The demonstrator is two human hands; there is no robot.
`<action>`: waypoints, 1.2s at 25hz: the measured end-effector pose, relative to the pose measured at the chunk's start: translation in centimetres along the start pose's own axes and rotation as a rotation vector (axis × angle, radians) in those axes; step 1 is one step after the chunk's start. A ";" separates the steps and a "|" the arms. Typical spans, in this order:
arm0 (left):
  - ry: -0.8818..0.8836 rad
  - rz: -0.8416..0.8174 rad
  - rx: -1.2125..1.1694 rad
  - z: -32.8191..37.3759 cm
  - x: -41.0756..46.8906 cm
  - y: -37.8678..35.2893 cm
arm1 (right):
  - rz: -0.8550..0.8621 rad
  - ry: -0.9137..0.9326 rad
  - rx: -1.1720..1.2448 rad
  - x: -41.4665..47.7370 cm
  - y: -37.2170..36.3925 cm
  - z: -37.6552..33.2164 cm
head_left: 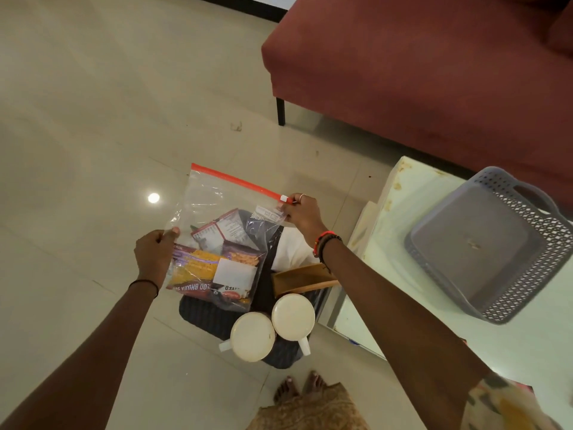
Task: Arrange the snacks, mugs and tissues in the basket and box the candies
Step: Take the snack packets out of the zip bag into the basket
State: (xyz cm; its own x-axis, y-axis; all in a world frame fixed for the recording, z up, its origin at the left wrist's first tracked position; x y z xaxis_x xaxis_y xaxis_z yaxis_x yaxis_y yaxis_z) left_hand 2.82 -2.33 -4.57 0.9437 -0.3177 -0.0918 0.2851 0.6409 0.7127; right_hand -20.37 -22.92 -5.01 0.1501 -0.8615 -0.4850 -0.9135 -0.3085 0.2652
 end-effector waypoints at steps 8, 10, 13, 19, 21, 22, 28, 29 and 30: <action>-0.120 0.223 -0.116 6.1 -2.9 7.4 | -0.040 0.062 0.073 -6.5 2.9 -5.1; -0.141 0.226 -0.139 8.2 -3.8 8.8 | -0.019 0.085 0.084 -8.0 4.5 -6.6; -0.147 0.221 -0.173 10.7 -5.2 10.0 | 0.025 0.131 0.064 -9.8 7.0 -8.3; -0.168 0.148 -0.233 16.3 -10.0 10.2 | 0.168 0.177 0.092 -13.8 14.9 -12.0; -0.183 0.090 -0.245 17.9 -12.2 9.8 | 0.213 0.162 0.123 -14.9 17.5 -12.3; -0.188 0.064 -0.255 18.7 -13.3 9.6 | 0.230 0.156 0.118 -15.5 18.7 -12.3; -0.301 -0.112 -0.287 23.1 -19.7 8.5 | 0.304 0.156 -0.139 -18.2 25.3 -9.9; -0.346 -0.145 -0.292 24.1 -20.9 8.2 | 0.337 0.164 -0.174 -18.8 26.7 -9.3; -0.382 -0.173 -0.298 24.9 -22.0 8.0 | 0.367 0.163 -0.197 -19.2 28.1 -8.7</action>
State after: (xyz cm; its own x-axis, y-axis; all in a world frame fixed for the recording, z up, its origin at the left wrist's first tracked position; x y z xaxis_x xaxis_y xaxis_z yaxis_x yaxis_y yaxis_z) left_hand -19.87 -7.63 20.47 0.7657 -0.6339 0.1092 0.5197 0.7097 0.4757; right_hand -45.61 -18.54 19.01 -0.0983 -0.9757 -0.1959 -0.8303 -0.0281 0.5565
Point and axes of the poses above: each hand's wrist, its own x-axis towards the middle knuckle, its own y-axis out of the back of the hand, z = x × y, the point moved 4 cm from there along x, towards the middle knuckle, and after that the axes turned 11 degrees about z, right-handed, at the moved point
